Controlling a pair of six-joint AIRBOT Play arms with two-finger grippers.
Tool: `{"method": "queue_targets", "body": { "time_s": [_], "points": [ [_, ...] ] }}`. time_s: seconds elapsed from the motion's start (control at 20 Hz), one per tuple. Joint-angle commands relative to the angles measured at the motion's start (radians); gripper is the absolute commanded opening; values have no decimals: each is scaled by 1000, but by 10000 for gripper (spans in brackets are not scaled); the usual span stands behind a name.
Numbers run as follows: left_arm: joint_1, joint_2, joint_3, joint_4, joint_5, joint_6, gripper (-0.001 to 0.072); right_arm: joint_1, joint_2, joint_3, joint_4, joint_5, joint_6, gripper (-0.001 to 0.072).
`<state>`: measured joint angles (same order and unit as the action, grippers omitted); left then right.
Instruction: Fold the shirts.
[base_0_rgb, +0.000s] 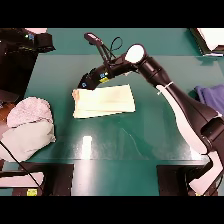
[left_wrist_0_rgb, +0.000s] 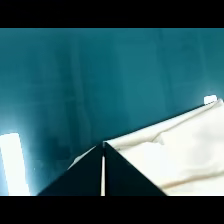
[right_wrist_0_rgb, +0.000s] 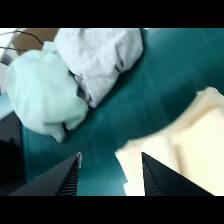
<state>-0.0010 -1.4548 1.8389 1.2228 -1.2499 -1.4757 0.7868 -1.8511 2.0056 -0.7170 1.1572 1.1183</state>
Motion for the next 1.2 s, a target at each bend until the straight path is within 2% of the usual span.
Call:
{"method": "queue_targets", "body": {
  "time_s": [0.0, 0.15, 0.2, 0.25, 0.3, 0.35, 0.45, 0.5, 0.6, 0.85, 0.95, 1.0, 1.1, 1.15],
  "points": [
    [14, 19, -2, -1, -46, 18, 25, -70, 84, -79, -188, 75, 47, 437],
    [0, 15, -4, -21, -44, 18, 26, -235, 196, -299, -227, 137, 64, 438],
    [-8, 12, -10, -33, -42, 18, 26, -290, 222, -373, -226, 134, 82, 463],
    [-16, 8, -18, -34, -40, 18, 26, -350, 239, -442, -225, 125, 95, 507],
    [-24, 6, -30, -34, -31, 18, 26, -406, 240, -496, -216, 126, 97, 689],
    [-36, 5, -47, -34, -16, 18, 26, -449, 235, -540, -208, 126, 97, 720],
    [-58, 5, -74, -34, 6, 19, 25, -521, 198, -609, -121, 121, 97, 720],
    [-69, 4, -83, -34, 17, 19, 26, -549, 174, -636, -61, 115, 96, 683],
    [-86, -2, -86, -40, 23, 19, 26, -564, 121, -661, 31, 102, 93, 654],
    [-92, -3, -86, -60, 37, 43, 25, -482, -40, -587, 158, 101, 92, 650],
    [-92, -3, -86, -60, 36, 44, 26, -428, -89, -532, 188, 101, 92, 613],
    [-92, -3, -86, -60, 36, 44, 26, -400, -106, -507, 200, 99, 92, 574],
    [-92, -3, -86, -60, 34, 44, 25, -353, -129, -466, 199, 94, 90, 440],
    [-92, -3, -86, -60, 28, 44, 26, -338, -131, -456, 199, 88, 80, 433]
  ]
}}
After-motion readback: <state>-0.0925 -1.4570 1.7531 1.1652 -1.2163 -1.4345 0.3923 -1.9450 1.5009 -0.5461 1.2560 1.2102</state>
